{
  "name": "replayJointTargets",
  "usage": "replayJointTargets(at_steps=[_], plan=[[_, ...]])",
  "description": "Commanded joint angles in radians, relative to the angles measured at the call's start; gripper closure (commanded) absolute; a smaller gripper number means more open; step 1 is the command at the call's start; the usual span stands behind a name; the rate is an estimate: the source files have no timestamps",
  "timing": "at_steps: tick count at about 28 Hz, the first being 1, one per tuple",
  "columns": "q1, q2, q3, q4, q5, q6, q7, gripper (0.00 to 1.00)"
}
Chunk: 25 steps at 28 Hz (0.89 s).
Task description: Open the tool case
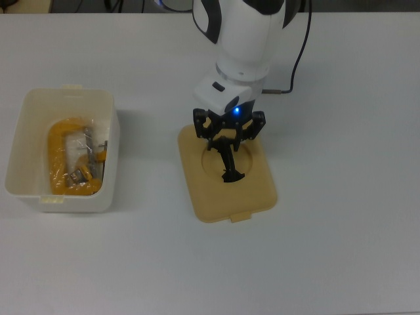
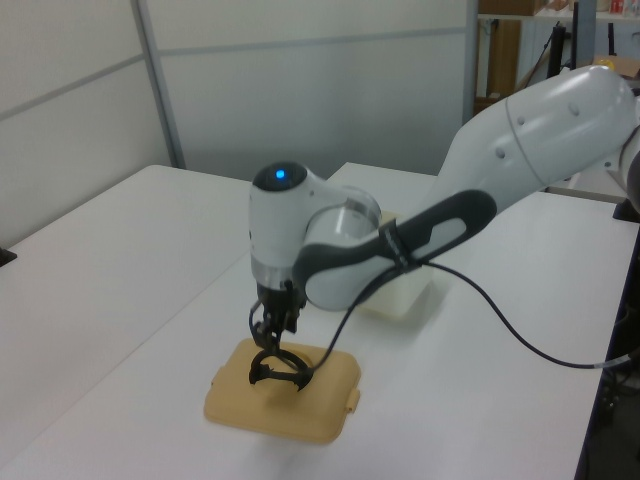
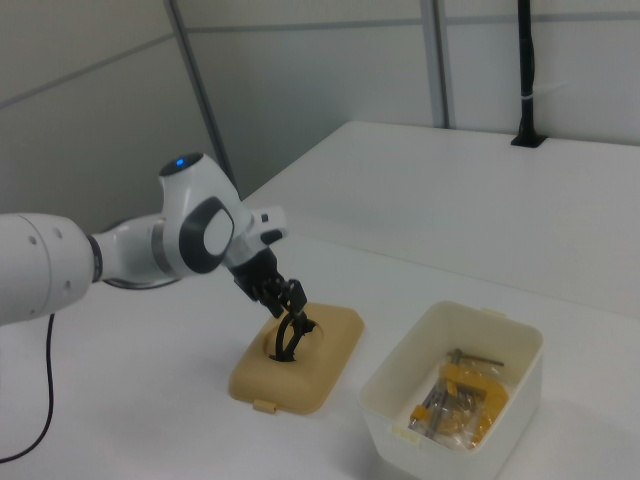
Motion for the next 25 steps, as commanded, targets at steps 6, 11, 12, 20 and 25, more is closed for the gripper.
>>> replayJointTargets(at_steps=[6, 11, 12, 20, 25], plan=[[-0.02, -0.16, -0.011, 0.028, 0.116, -0.241, -0.137, 0.0], [-0.087, -0.216, -0.012, 0.124, 0.225, -0.466, -0.318, 0.0], [-0.1, -0.218, -0.012, 0.149, 0.233, -0.503, -0.338, 0.0], [-0.17, -0.255, -0.014, 0.24, 0.241, -0.622, -0.369, 0.0], [-0.192, -0.266, -0.017, 0.252, 0.231, -0.671, -0.406, 0.0]])
